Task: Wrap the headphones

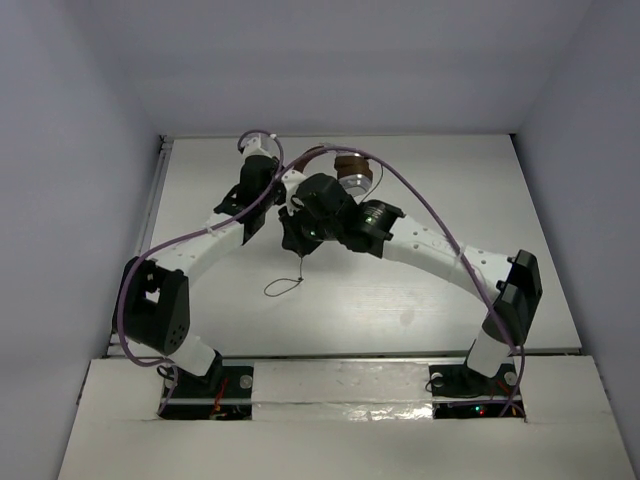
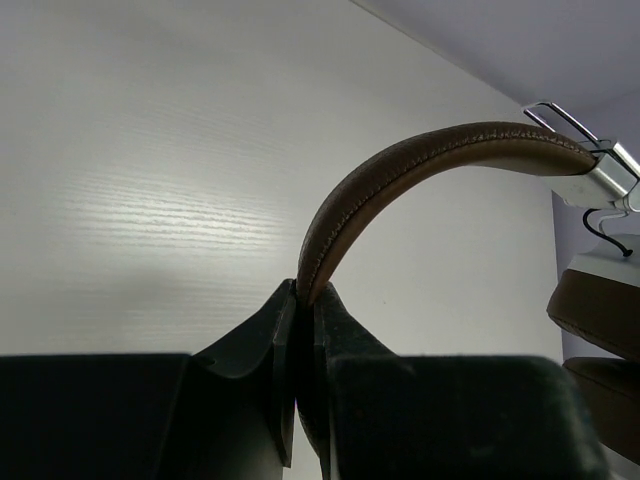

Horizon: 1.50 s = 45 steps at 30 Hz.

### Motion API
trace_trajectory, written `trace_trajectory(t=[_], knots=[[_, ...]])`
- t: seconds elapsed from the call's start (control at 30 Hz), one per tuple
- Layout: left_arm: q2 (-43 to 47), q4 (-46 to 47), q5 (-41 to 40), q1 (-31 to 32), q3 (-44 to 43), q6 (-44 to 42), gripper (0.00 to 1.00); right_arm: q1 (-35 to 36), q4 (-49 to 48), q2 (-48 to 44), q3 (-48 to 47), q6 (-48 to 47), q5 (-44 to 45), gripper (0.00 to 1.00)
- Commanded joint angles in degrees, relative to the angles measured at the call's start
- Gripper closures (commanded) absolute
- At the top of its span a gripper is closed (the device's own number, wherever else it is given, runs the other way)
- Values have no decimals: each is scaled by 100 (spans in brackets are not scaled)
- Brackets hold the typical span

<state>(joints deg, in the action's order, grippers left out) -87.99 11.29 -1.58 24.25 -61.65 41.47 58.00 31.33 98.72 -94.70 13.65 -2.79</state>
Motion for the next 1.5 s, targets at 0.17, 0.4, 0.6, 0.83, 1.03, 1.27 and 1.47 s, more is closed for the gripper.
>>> trace_trajectory(t=[0.17,0.4,0.6,0.83,1.03,1.27,1.47], knots=[[247,594,984,71,-197,-78,100,-342,-873,-432,678,242,-1416,100],[168,242,766,71,-322,-499,100,-543,-928,-783,497,235,-381,100],[238,128,580,300,99,-790,100,-1017,-856,-696,127,182,-249,100],[282,111,686,475,390,-1018,100,-1378,-1235,-810,417,323,67,100],[229,-206,1,686,417,-1255,100,-1590,-1253,-872,241,314,85,100],[185,-715,-904,686,311,-1308,100,-1643,-1138,-1275,144,437,-344,100],[194,-935,-1476,739,206,-1467,100,-1809,-866,-1819,205,445,-170,100]])
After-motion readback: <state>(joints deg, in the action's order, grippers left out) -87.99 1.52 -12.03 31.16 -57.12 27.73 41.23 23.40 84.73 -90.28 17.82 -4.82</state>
